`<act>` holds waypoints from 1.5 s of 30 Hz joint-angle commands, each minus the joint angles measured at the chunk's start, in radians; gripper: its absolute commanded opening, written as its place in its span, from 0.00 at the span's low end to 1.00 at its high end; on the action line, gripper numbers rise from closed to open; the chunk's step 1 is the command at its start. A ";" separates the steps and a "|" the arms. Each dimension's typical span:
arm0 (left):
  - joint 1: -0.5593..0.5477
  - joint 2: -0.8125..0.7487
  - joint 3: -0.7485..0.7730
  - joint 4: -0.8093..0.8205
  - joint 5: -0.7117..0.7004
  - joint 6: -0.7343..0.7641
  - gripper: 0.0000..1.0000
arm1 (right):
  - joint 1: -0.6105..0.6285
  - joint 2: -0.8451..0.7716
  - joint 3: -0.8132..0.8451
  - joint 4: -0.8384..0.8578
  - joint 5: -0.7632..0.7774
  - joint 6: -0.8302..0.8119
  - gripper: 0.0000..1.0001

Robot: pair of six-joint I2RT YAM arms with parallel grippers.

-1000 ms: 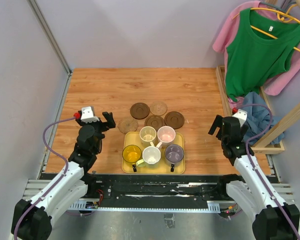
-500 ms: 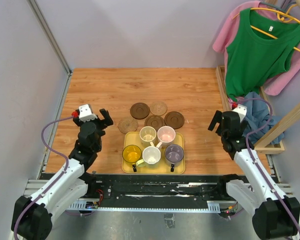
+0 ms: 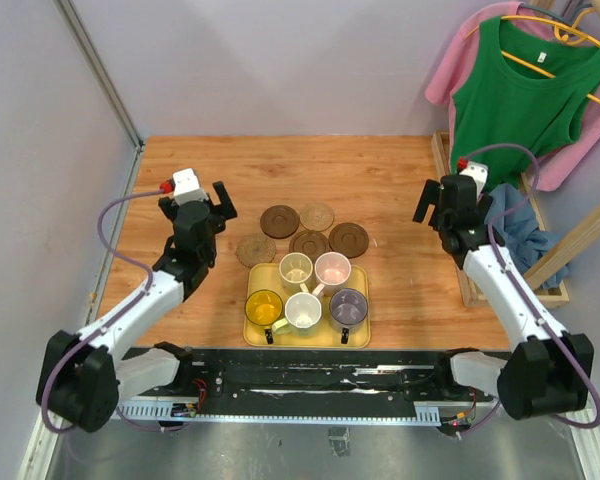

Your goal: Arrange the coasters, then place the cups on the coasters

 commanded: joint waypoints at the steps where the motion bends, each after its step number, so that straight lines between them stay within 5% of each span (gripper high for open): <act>1: 0.000 0.146 0.143 -0.050 -0.015 0.035 1.00 | 0.005 0.108 0.126 -0.060 0.065 -0.050 0.98; 12: -0.001 0.220 0.149 -0.106 0.151 0.019 0.69 | 0.007 0.282 0.291 -0.164 0.098 -0.124 0.98; 19: -0.001 0.192 0.105 -0.142 0.166 -0.016 0.37 | 0.015 0.242 0.266 -0.139 0.053 -0.167 0.98; 24: 0.000 0.170 0.077 -0.124 0.196 -0.036 0.37 | 0.028 0.285 0.340 -0.252 0.106 -0.170 0.98; 30: 0.000 0.175 0.060 -0.115 0.217 -0.036 0.61 | 0.032 0.354 0.416 -0.406 0.168 -0.130 0.98; 35: -0.001 0.187 0.049 -0.099 0.236 -0.027 0.66 | 0.030 0.324 0.350 -0.328 -0.059 -0.107 0.98; 38: 0.000 0.200 0.038 -0.094 0.251 -0.029 0.53 | 0.028 0.320 0.303 -0.211 -0.254 -0.108 0.98; 41: -0.001 0.217 0.029 -0.100 0.262 -0.040 0.28 | 0.031 0.357 0.292 -0.148 -0.397 -0.078 0.99; 43: -0.001 0.232 0.025 -0.101 0.279 -0.046 0.09 | 0.031 0.391 0.289 -0.125 -0.467 -0.057 0.83; 45: -0.002 0.254 0.024 -0.099 0.305 -0.050 0.01 | 0.033 0.423 0.286 -0.112 -0.524 -0.032 0.54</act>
